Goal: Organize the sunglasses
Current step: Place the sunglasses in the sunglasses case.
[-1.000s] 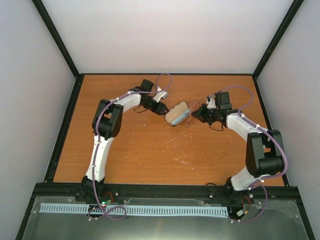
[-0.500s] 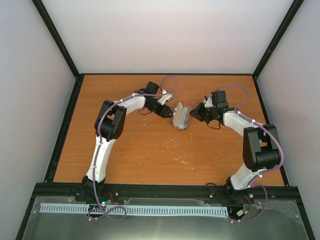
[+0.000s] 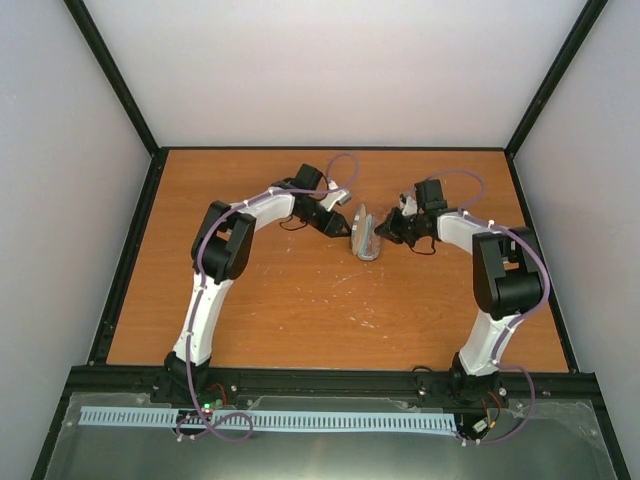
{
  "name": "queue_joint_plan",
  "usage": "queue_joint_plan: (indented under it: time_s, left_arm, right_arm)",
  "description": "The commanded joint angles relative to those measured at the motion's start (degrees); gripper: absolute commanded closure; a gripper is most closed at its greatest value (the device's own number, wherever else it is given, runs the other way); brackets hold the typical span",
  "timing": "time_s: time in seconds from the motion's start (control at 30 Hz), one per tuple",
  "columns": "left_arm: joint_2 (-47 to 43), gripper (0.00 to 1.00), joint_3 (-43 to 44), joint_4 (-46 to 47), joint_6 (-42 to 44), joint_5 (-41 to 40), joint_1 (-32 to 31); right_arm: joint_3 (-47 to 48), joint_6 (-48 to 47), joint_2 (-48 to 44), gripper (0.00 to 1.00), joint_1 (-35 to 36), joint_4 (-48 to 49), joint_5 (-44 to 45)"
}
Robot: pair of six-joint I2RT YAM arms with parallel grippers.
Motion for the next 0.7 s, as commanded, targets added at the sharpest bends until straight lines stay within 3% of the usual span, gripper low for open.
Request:
queue_joint_plan:
  time_s: [0.0, 0.67]
  left_arm:
    - [-1.98, 0.51, 3.05, 0.08, -0.45, -0.43, -1.30]
    - [-2.31, 0.51, 2.75, -0.24, 0.28, -1.86, -1.67]
  right_arm:
    - [1.99, -0.57, 1.92, 0.97, 0.37, 0.86, -1.62]
    - [7.54, -6.30, 10.50, 0.97, -0.22, -3.35, -2.70]
